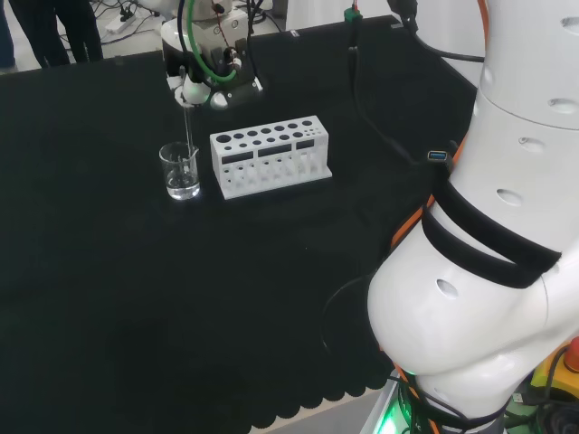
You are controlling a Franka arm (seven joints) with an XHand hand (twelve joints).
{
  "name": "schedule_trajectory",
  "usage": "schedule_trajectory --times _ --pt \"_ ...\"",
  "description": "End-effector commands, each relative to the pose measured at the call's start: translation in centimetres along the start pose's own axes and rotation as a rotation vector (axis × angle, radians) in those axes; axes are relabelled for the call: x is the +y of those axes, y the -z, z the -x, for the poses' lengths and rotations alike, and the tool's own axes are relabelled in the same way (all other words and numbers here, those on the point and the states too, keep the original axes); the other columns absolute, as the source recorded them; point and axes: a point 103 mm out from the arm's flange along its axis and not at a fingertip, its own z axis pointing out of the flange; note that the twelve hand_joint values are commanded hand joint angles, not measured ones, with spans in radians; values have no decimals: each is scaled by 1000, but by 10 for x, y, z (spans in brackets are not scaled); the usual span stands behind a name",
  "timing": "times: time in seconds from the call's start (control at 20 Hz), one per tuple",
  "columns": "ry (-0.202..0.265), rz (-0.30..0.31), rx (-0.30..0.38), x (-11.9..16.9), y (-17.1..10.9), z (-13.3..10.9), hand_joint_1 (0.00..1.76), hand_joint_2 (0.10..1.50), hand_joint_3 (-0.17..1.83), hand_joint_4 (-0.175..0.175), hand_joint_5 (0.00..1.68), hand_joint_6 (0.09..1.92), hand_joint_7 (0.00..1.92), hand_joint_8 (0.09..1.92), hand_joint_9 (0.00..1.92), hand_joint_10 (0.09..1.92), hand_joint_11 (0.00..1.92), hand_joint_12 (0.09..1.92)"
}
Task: Stir in the beaker to the left of the white test tube rack with the glass rod.
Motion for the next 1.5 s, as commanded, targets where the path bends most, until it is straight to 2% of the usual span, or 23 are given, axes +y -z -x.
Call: schedule_trajectory --times 0.05,0.2,0.5,0.65,0.75,1.05,1.2,1.35,1.5 --pt "48 -25 -3 4 -5 -24 1337 483 934 -175 1335 472 1391 831 1755 691 1717 690" --pt "65 -34 -7 12 -8 -35 1337 482 935 -175 1336 472 1392 831 1756 692 1717 692" --pt "72 -32 -12 28 -12 -32 1337 480 938 -175 1337 471 1392 832 1756 693 1717 696" --pt "70 -59 18 37 -12 -15 1337 480 939 -175 1338 471 1393 832 1756 693 1717 697" --pt "59 -56 19 39 -13 -2 1337 479 940 -175 1338 471 1393 832 1756 694 1717 698" --pt "29 -42 9 26 -7 18 1337 479 940 -175 1338 471 1393 831 1757 694 1716 700" --pt "18 -59 24 24 -6 18 1337 478 941 -175 1338 471 1394 831 1757 695 1716 701" --pt "37 -37 32 11 -2 10 1337 478 941 -175 1338 471 1393 832 1757 695 1716 702" --pt "49 -41 31 0 -3 1 1337 478 941 -175 1338 471 1393 832 1757 695 1716 704"
